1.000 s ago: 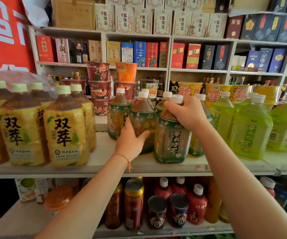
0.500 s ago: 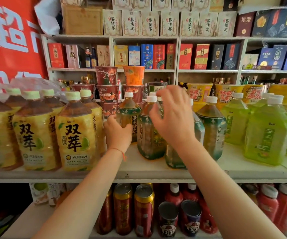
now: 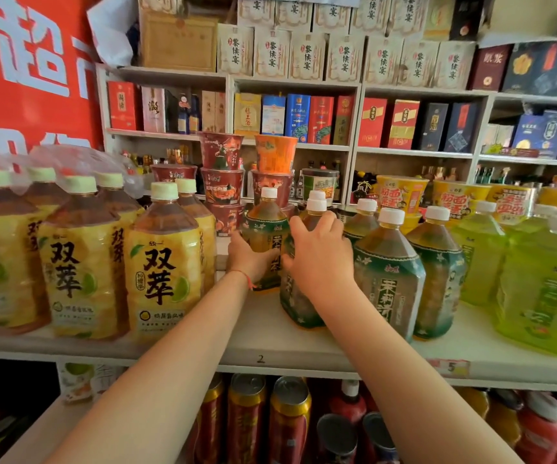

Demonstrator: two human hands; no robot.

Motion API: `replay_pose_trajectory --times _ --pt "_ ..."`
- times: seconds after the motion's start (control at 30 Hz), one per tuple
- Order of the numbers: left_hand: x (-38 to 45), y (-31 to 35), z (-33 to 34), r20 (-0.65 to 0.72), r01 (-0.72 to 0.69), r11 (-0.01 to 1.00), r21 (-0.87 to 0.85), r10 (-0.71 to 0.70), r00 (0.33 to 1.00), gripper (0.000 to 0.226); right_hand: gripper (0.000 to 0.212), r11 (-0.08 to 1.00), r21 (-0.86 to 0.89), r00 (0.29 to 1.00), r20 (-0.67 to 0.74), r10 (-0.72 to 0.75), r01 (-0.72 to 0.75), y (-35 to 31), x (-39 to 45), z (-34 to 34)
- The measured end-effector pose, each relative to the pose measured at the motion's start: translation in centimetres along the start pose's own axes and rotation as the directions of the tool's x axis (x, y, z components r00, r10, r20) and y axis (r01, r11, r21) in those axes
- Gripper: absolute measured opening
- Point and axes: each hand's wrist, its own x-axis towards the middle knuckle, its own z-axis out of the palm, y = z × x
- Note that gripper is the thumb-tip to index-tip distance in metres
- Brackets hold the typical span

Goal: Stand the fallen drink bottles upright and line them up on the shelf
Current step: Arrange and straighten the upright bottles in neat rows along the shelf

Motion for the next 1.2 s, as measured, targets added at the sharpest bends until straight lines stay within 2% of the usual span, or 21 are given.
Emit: replay_pose_trajectory --times 0.1,0.23,0.33,0.4,0.57,0.77,0.9,1.07,1.13,1.2 --pt "-0.1 0.1 0.0 0.002 -0.008 0.994 0.104 0.008 1.000 0.094 0.058 1.000 -0.006 1.000 0.002 0.004 -0.004 -0.1 0.1 -0.1" --pt "-1.3 0.4 -0.1 -0.037 -0.022 0.938 0.347 0.037 0.999 0.093 0.058 1.000 0.010 1.000 0.026 0.008 -0.008 0.1 0.2 -0.4" --pt "-2.7 0.3 -0.3 -0.093 -0.058 0.850 0.523 0.124 0.988 0.093 0.060 0.997 0.080 0.997 0.077 0.001 -0.007 0.6 0.5 -1.0" --pt "-3.5 0.2 -0.6 -0.120 -0.100 0.815 0.571 0.203 0.972 0.100 0.060 0.991 0.131 0.995 0.101 -0.005 -0.009 0.9 0.6 -1.6" --pt "-4.4 0.3 -1.2 -0.109 -0.125 0.786 0.605 0.238 0.965 0.121 0.061 0.993 0.109 0.997 0.074 0.037 -0.044 0.5 -0.3 -2.7" --pt "-5.2 0.4 -2.2 -0.027 -0.186 0.752 0.633 0.261 0.965 0.122 0.069 0.998 0.069 0.984 0.179 -0.015 0.002 1.3 0.0 -3.8" --pt "-6.1 0.6 -3.0 0.017 -0.215 0.771 0.599 0.256 0.966 0.118 0.075 0.987 0.158 0.952 0.301 -0.052 0.004 3.8 0.6 -4.7" --pt "-6.9 1.6 -4.1 0.102 -0.224 0.813 0.537 0.201 0.974 0.116 0.075 0.983 0.178 0.928 0.354 -0.113 0.052 5.0 0.4 -5.7" --pt "-7.5 2.3 -3.4 0.086 -0.256 0.823 0.507 0.248 0.965 0.112 0.073 0.972 0.229 0.918 0.371 -0.138 0.054 5.1 0.1 -5.9" --pt "-8.0 3.4 -2.5 0.019 -0.343 0.781 0.522 0.392 0.920 0.103 0.063 0.959 0.279 0.922 0.358 -0.147 0.045 5.1 0.0 -5.8"
